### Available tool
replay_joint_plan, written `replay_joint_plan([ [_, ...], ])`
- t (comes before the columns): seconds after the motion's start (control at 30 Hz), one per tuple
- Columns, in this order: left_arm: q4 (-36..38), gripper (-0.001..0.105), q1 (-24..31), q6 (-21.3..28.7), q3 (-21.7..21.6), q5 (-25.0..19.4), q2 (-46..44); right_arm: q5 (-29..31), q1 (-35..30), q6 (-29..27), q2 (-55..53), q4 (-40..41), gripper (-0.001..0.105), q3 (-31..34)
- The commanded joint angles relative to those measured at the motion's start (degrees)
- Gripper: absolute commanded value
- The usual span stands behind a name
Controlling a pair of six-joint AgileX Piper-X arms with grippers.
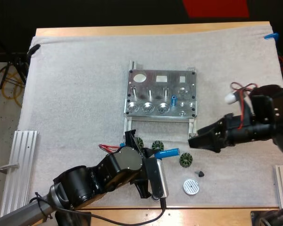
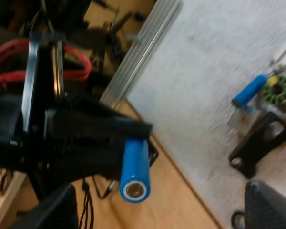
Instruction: Load cells from left to right
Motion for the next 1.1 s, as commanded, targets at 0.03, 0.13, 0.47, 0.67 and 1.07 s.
replay_joint_plan([
  [0.03,-2.14,0.000,-0.06,0.30,-0.27,0.21,-0.29,-0.63,2.60,-0.83,1.58,-0.45,0.070,-0.43],
  [0.13,-2.38,0.000,-0.06,0.28,-0.27,0.21,-0.29,0.43,5.09,-0.37,3.40,-0.95,0.070,-0.43],
  [0.47,-2.42,0.000,-0.06,0.28,-0.27,0.29,-0.29,-0.17,10.08,3.64,4.66,-3.97,0.070,-0.43],
  [0.67,-3.34,0.000,-0.06,0.28,-0.27,0.29,-0.29,0.96,11.90,3.86,4.66,-3.96,0.044,-0.43],
  [1.07,-3.34,0.000,-0.06,0.28,-0.27,2.67,-0.29,4.40,11.90,4.05,4.66,-5.66,0.000,-0.43],
])
